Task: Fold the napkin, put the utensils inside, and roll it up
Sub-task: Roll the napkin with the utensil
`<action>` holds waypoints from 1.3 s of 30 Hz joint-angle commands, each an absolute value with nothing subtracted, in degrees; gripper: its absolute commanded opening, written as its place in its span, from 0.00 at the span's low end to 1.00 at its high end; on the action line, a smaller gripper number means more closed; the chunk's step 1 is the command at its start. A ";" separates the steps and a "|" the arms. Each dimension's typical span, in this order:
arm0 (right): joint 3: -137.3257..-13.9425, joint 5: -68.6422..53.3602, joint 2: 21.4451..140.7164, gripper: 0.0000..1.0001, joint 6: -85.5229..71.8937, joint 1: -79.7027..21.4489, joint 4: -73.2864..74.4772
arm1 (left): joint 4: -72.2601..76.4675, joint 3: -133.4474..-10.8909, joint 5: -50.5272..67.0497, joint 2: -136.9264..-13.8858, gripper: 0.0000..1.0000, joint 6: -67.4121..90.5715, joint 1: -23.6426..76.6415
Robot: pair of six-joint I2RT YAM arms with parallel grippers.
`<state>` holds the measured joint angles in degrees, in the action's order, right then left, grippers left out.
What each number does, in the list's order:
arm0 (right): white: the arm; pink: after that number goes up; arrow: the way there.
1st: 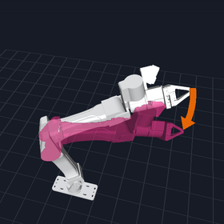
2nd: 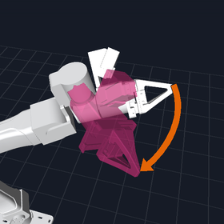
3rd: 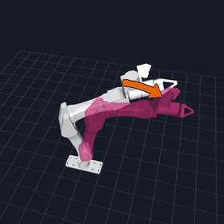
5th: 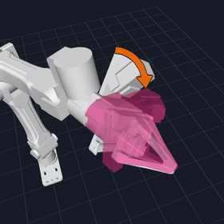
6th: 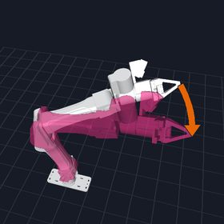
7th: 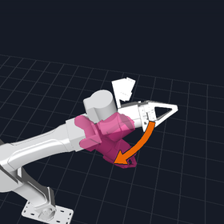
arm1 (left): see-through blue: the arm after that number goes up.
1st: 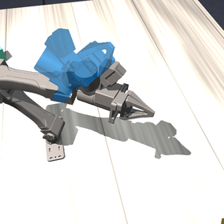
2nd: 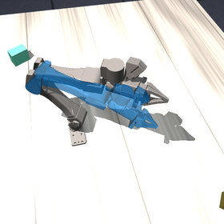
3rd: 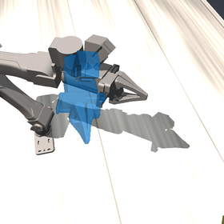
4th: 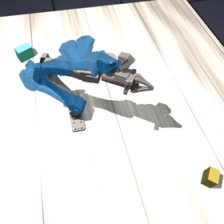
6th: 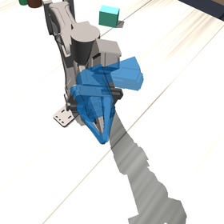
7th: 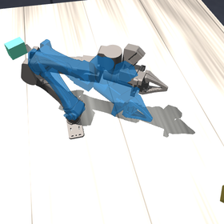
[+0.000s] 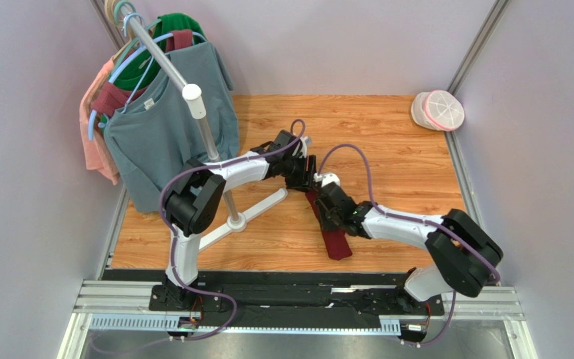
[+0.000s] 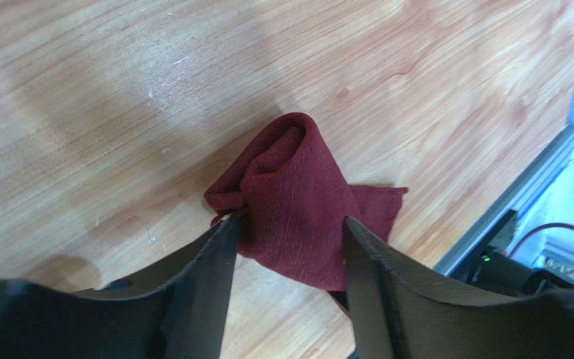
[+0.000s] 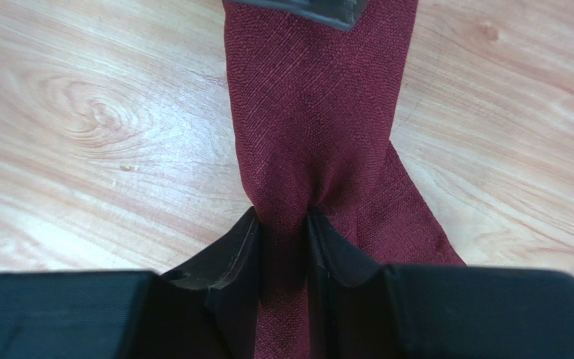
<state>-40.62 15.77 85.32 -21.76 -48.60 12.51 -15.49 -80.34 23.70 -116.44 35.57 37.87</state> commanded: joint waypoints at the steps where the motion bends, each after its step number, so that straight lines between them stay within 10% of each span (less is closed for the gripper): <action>1: -34.81 -5.25 80.87 0.24 -22.41 -41.42 5.73 | -14.76 -80.95 23.82 -110.66 0.64 34.98 36.92; 13: -31.46 -36.80 83.23 0.22 -24.34 -28.48 -8.61 | -11.34 -74.36 23.81 -106.70 0.69 34.98 36.04; 32: -30.94 -45.70 91.75 0.21 -27.95 -22.24 -18.81 | -9.05 -71.54 23.38 -110.03 0.66 34.89 36.82; 39: -31.73 -44.48 91.76 0.23 -27.16 -21.18 -16.97 | -10.89 -74.35 23.29 -113.46 0.33 33.93 38.41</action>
